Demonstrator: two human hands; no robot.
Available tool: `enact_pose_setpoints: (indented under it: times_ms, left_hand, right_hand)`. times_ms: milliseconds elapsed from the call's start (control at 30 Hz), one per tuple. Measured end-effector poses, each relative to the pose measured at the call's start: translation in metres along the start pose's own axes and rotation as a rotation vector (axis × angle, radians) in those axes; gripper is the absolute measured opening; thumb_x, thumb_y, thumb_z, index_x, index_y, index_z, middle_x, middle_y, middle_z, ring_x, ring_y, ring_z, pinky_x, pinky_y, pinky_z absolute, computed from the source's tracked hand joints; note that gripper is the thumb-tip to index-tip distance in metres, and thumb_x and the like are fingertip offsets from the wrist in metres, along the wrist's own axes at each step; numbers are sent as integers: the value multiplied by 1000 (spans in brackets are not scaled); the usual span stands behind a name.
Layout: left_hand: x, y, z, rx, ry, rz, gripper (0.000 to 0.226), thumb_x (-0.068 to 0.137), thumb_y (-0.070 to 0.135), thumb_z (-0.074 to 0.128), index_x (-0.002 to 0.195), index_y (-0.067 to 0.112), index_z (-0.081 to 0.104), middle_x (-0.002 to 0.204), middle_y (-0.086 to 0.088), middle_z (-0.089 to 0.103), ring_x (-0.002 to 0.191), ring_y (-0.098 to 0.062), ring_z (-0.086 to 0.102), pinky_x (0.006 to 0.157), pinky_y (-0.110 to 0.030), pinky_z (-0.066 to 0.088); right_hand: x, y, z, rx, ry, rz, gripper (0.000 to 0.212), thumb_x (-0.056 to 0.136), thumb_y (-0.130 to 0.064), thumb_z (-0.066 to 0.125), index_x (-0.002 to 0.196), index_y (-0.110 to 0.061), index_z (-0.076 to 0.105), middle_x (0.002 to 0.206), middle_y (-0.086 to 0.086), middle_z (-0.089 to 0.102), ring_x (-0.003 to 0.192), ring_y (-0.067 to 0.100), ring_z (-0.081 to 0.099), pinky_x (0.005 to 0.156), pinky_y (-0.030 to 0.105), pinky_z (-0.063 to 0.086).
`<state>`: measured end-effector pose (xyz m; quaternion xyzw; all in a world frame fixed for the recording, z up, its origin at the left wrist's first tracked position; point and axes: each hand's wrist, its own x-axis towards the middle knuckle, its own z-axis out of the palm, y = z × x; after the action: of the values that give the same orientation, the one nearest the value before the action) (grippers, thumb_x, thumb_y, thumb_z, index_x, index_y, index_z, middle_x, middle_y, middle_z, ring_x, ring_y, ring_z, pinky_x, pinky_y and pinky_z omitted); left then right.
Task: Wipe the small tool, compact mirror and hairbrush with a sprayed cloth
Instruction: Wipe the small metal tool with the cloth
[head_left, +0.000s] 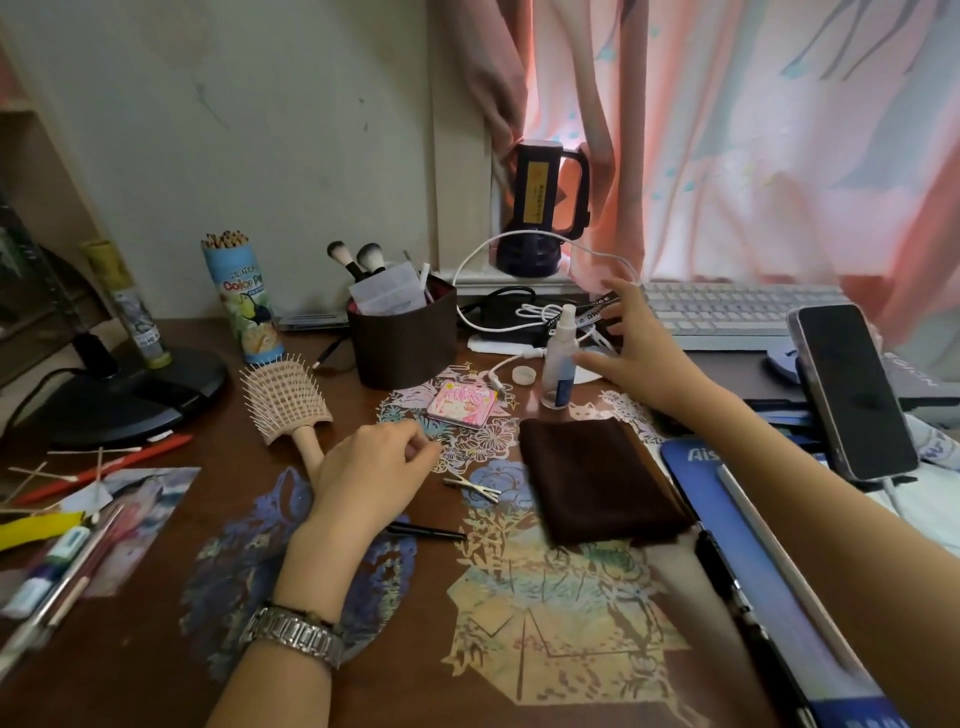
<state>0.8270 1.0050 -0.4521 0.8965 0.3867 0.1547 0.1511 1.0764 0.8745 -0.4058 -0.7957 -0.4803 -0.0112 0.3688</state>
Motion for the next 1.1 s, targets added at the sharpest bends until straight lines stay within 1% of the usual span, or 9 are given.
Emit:
enact_pose_setpoints:
  times_ms: [67,133,267,367,500,667,833,967,1100]
  left_hand:
    - [-4,-1,-3,4,-23,17,25,91,53,48,87,33,62,82,15,59,78,-8,58,61,-27,38]
    - [-9,-5,-6,-4,-44,37,23,90,52,50,87,33,62,84,15,60,84,-9,58,66,-29,44]
    - [-23,-13,-13,-104,-82,34,19,88,48,55,88,32,64,86,16,61,86,-6,57,78,-34,51]
    - [-22,-12,-23,-64,-88,67,15,87,46,57,88,33,65,83,17,61,86,-6,57,82,-37,50]
    - [-11,-2,-30,-17,-112,150,12,84,46,60,90,37,64,84,20,63,86,-4,60,84,-38,51]
    - [-2,2,-15,-184,-207,209,13,78,39,71,90,36,66,92,17,66,89,-1,61,84,-38,54]
    - [5,-8,2,-151,-282,233,26,76,41,73,98,43,61,103,14,64,92,-2,59,85,-39,52]
    - [8,-12,8,-150,-272,228,25,77,39,72,99,44,61,101,13,64,91,-4,60,84,-39,52]
    - [6,-15,15,-161,-270,224,22,79,37,71,96,46,60,95,13,63,87,-5,60,80,-40,53]
  right_hand:
    - [-15,-7,-9,-44,-1,-4,73,82,-26,70,139,-22,25,128,12,48,110,21,49,91,34,40]
    - [-34,-15,-11,-73,-26,13,67,82,-27,69,137,-21,32,125,9,50,110,23,52,90,36,43]
    - [-76,-26,1,-173,-137,2,51,81,-41,66,125,-24,46,119,-1,55,105,19,56,91,42,47]
    - [-95,-31,13,-205,-216,7,42,83,-41,65,118,-23,53,118,-1,57,105,17,54,89,37,47]
    - [-107,-38,31,-230,-246,73,35,84,-42,63,114,-25,55,114,-4,56,102,16,54,86,35,48]
    - [-113,-40,55,-231,-169,171,33,85,-45,60,112,-26,56,109,-7,55,100,13,53,80,32,50]
    - [-113,-34,64,-272,-63,187,35,82,-50,62,110,-27,59,110,-9,58,101,12,52,83,31,47]
    - [-116,-34,72,-322,9,176,34,78,-53,64,99,-26,64,105,-8,61,98,15,53,79,31,44]
    - [-118,-36,77,-317,35,183,28,80,-45,62,97,-24,67,111,-9,63,104,15,54,84,32,43]
